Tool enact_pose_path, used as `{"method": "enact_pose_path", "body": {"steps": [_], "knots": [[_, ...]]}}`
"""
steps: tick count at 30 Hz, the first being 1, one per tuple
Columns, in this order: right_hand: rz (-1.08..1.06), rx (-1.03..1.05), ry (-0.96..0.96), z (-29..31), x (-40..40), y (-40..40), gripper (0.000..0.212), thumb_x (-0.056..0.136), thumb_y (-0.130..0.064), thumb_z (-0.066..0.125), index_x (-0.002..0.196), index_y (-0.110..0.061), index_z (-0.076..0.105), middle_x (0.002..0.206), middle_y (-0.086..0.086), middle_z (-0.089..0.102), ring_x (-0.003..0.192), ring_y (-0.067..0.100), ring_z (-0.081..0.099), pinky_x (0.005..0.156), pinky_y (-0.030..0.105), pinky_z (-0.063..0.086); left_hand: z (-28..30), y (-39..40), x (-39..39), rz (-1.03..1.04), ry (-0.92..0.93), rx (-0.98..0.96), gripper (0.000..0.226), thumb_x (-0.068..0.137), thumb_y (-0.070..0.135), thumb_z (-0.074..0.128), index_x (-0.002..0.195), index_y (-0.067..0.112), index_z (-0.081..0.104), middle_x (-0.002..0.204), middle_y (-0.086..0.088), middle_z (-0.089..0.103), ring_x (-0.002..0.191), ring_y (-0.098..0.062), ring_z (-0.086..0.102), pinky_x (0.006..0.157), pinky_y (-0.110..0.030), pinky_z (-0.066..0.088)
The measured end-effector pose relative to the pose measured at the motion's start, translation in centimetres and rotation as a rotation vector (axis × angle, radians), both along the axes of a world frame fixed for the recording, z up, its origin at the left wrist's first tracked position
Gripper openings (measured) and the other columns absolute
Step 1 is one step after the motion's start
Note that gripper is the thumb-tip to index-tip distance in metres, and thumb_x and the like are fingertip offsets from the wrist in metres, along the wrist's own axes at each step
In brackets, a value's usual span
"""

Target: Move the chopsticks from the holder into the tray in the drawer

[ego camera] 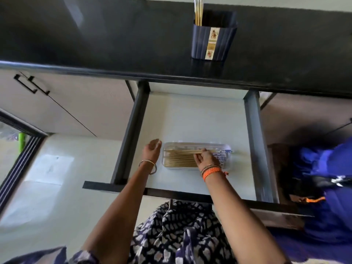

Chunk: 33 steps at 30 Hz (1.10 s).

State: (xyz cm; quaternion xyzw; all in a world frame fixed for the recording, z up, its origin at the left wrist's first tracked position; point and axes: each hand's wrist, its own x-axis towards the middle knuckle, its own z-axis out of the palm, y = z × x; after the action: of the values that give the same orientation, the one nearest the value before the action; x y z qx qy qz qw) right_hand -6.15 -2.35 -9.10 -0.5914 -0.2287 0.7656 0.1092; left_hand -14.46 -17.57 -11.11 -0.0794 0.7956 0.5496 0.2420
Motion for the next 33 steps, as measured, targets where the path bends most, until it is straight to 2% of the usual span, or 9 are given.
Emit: {"method": "enact_pose_path", "body": {"steps": [6,9,13,16,20,22,25,29,33], "knots": [[-0.008,0.082,-0.047,-0.1,-0.7,-1.7,0.027,0.092,0.001,0.054,0.116,0.013,0.059,0.111,0.021,0.058,0.102,0.029,0.058,0.088,0.034,0.055,-2.0,-0.6,0.3,-0.097,-0.111,0.022,0.017,0.091,0.015,0.051,0.077,0.019,0.060,0.085,-0.011,0.055,0.084,-0.021,0.050,0.081,-0.036,0.045],[-0.002,0.067,-0.063,0.1,-1.2,-2.3,0.032,0.091,0.005,0.051,0.122,0.012,0.054,0.125,0.026,0.055,0.107,0.033,0.057,0.091,0.038,0.055,-2.4,-0.6,0.4,-0.076,-0.185,0.034,0.023,0.093,0.018,0.047,0.098,0.004,0.065,0.072,-0.009,0.055,0.065,-0.020,0.048,0.065,-0.028,0.043],[0.002,0.104,-0.130,0.4,-1.5,-2.5,0.034,0.092,0.005,0.043,0.124,0.013,0.048,0.110,0.024,0.058,0.090,0.029,0.060,0.091,0.039,0.055,-3.0,-0.4,0.5,-0.066,-0.229,0.060,0.025,0.095,0.016,0.044,0.076,0.010,0.059,0.082,-0.016,0.051,0.072,-0.022,0.047,0.063,-0.028,0.040],[0.001,0.123,-0.172,0.4,-2.0,-1.9,0.037,0.091,0.006,0.039,0.127,0.012,0.044,0.109,0.021,0.055,0.108,0.038,0.061,0.088,0.040,0.054,-2.9,-0.3,0.4,-0.069,-0.220,0.056,0.024,0.095,0.017,0.044,0.078,0.011,0.059,0.071,-0.010,0.053,0.063,-0.020,0.047,0.060,-0.027,0.039],[0.087,0.116,-0.204,-0.1,-2.2,-1.3,0.011,0.090,0.008,0.042,0.087,0.002,0.050,0.080,0.012,0.047,0.065,0.023,0.052,0.058,0.026,0.048,-2.9,-0.4,0.2,-0.129,-0.198,0.046,0.027,0.095,0.014,0.039,0.073,0.007,0.054,0.064,-0.005,0.046,0.056,-0.015,0.037,0.055,-0.027,0.032],[0.132,0.121,-0.209,-0.8,-2.3,-1.0,0.023,0.090,0.009,0.042,0.070,-0.003,0.045,0.061,0.006,0.039,0.049,0.017,0.036,0.046,0.024,0.032,-3.0,-0.4,0.1,-0.133,-0.238,0.093,0.024,0.095,0.012,0.036,0.087,0.002,0.056,0.073,-0.008,0.048,0.064,-0.017,0.043,0.064,-0.029,0.040],[0.191,0.110,-0.224,-1.6,-2.3,-0.6,0.021,0.089,0.009,0.043,0.072,-0.002,0.048,0.056,0.004,0.034,0.045,0.016,0.032,0.049,0.025,0.034,-3.4,0.0,-0.1,-0.069,-0.323,0.160,0.035,0.097,0.015,0.032,0.109,-0.010,0.055,0.082,-0.011,0.055,0.079,-0.023,0.051,0.084,-0.037,0.046],[0.266,0.126,-0.240,-2.4,-2.3,-0.2,0.014,0.089,0.009,0.042,0.084,0.000,0.052,0.064,0.007,0.040,0.055,0.015,0.039,0.073,0.030,0.048,-3.8,0.1,-0.1,-0.055,-0.338,0.170,0.037,0.097,0.019,0.033,0.095,-0.007,0.059,0.074,-0.009,0.056,0.074,-0.023,0.052,0.084,-0.037,0.041],[0.338,0.211,-0.301,-2.8,-2.7,-0.2,0.020,0.080,0.013,0.038,0.070,0.000,0.050,0.053,0.007,0.044,0.044,0.016,0.043,0.058,0.028,0.046,-3.6,0.1,-0.2,-0.101,-0.314,0.145,0.036,0.096,0.023,0.033,0.079,0.008,0.061,0.089,-0.016,0.058,0.076,-0.023,0.053,0.081,-0.038,0.043]]}}
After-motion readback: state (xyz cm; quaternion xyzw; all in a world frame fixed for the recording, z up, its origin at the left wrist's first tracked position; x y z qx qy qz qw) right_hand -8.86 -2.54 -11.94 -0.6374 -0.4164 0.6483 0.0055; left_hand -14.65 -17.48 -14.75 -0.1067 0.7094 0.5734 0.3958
